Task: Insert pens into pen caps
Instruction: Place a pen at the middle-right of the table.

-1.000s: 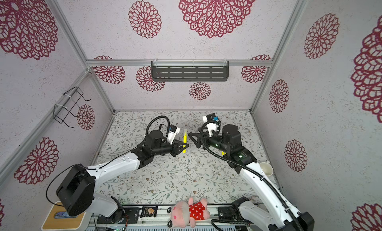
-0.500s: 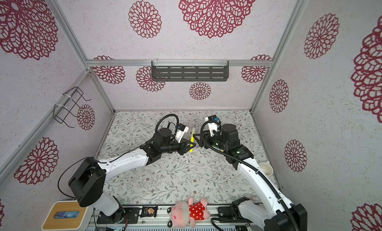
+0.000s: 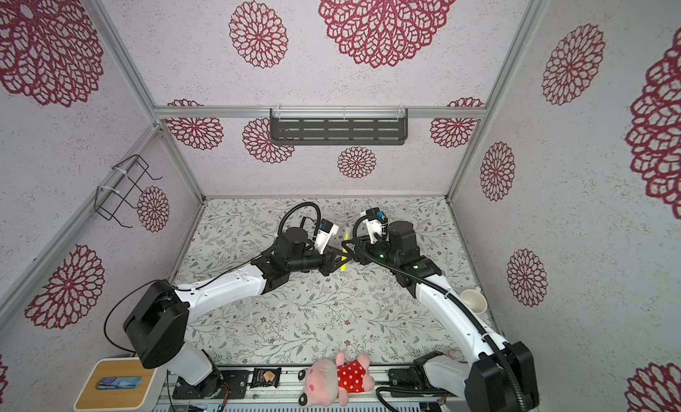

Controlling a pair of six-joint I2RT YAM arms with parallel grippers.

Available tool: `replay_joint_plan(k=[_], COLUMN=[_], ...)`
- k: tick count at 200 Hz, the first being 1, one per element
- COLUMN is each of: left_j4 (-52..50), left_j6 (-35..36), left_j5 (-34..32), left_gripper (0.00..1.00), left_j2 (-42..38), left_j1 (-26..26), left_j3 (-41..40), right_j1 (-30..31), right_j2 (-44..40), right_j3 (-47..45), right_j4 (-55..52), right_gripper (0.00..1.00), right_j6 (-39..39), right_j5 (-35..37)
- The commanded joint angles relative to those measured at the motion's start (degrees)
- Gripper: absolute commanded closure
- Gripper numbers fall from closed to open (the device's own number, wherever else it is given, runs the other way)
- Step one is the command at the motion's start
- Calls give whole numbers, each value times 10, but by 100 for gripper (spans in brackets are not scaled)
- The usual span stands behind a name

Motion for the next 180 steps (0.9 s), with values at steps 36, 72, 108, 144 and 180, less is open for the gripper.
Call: replay_joint_plan(k=[36, 72, 108, 144, 180], left_j4=[23, 20, 9, -14, -28], left_j6=[3, 2, 17, 40, 52], left_j5=[0, -13, -42, -85, -121], left_gripper=[100, 61, 55, 52, 52], left_j2=[5, 0, -36, -87, -140], left_j1=[-6, -6, -5, -4, 1], left_j3=[4, 3, -15, -43, -74], right_j1=[-2, -2, -2, -3, -5], right_j2=[5, 0, 3, 22, 47], right_j3=[9, 20, 59, 113, 159], right_j4=[46, 28, -19, -84, -141], right_gripper=[85, 89, 90, 90, 91], right_j6=[20, 14, -12, -42, -65], right_j5=[-33, -15, 23, 73, 128])
